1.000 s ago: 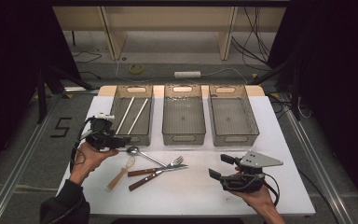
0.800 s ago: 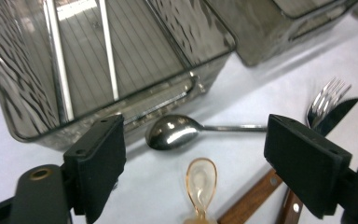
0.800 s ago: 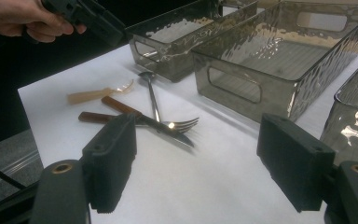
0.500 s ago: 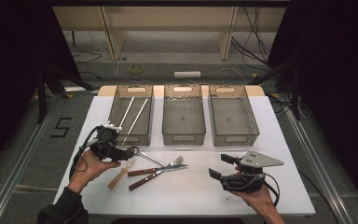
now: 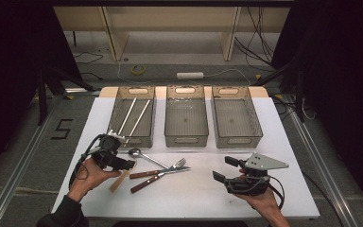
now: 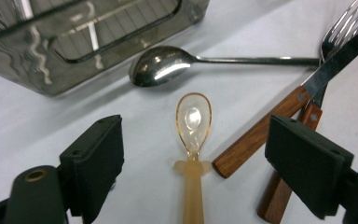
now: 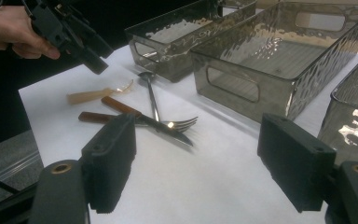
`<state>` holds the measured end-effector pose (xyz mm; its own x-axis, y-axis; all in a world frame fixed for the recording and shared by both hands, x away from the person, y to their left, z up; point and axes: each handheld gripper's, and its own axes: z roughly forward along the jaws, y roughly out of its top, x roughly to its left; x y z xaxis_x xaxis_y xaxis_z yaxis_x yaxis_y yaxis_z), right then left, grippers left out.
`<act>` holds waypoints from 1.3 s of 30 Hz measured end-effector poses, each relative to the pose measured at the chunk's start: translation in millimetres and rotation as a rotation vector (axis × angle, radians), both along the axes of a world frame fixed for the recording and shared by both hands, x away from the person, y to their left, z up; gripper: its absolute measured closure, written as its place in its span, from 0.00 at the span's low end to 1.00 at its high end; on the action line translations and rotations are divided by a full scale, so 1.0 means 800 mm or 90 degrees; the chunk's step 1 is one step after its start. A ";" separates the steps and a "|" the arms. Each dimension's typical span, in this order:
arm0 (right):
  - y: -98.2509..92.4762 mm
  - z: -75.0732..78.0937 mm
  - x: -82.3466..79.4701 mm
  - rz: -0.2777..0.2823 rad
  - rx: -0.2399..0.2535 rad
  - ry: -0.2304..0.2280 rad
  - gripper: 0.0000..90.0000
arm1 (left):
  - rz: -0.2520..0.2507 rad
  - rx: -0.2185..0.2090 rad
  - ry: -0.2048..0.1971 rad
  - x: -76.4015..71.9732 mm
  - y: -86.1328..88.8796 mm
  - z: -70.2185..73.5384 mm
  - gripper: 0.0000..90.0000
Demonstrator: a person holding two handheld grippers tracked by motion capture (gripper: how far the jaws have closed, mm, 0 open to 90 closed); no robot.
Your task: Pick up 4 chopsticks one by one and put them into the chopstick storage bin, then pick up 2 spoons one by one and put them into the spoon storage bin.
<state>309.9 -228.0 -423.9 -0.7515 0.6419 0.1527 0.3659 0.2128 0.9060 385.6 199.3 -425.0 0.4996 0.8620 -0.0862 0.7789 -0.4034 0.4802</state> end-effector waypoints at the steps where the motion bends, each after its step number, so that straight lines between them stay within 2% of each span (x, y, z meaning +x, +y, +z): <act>1: 0.000 0.000 0.000 -0.001 0.000 0.001 0.32 | -0.004 0.003 0.003 -0.001 -0.001 -0.001 0.21; 11: -0.002 0.000 -0.003 -0.002 -0.001 0.002 0.32 | -0.024 0.040 0.032 -0.010 -0.010 -0.015 0.22; 17: -0.001 0.001 -0.003 0.001 -0.001 0.002 0.32 | -0.017 0.063 0.060 -0.014 -0.008 -0.027 0.26; 23: 0.000 0.001 -0.003 0.003 -0.003 0.002 0.32 | -0.015 0.082 0.070 -0.017 -0.006 -0.031 0.29; 28: -0.001 0.000 -0.003 0.000 -0.001 0.002 0.32 | -0.020 0.092 0.078 -0.018 -0.004 -0.032 0.37; 36: 0.000 0.000 -0.003 0.003 -0.005 0.001 0.32 | -0.019 0.097 0.074 -0.022 0.001 -0.034 0.53; 39: 0.001 0.000 -0.003 0.002 -0.005 0.002 0.32 | -0.028 0.098 0.080 -0.024 0.002 -0.035 0.57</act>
<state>307.7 -226.9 -424.2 -0.7535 0.6402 0.1497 0.3677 0.2217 0.9031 366.4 200.9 -453.3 0.5304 0.8476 -0.0191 0.8091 -0.4993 0.3098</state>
